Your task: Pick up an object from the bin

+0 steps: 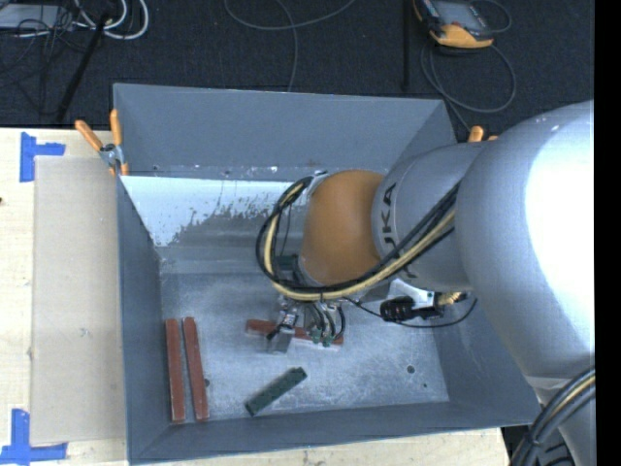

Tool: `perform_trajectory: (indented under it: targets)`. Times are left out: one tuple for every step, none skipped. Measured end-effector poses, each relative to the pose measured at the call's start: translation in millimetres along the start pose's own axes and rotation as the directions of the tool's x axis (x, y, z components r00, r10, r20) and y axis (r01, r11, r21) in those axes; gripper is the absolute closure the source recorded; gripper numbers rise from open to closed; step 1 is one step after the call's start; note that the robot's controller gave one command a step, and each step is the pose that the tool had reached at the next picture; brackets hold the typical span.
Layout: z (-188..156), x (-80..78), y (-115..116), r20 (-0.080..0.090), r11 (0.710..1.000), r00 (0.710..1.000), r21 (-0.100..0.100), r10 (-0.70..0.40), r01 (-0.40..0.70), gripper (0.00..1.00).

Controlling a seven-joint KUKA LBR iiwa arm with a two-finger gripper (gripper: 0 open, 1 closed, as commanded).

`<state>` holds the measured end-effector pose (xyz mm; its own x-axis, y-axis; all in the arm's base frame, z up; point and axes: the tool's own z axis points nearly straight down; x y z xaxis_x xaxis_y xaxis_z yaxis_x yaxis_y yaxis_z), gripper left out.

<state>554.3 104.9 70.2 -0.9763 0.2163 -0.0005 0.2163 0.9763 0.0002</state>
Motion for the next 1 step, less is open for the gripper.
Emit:
perform_trajectory:
  targets:
    - [-159.6, 12.5, 15.2, 0.007, 1.0, 1.0, -0.004, -0.028, 0.028, 1.0]
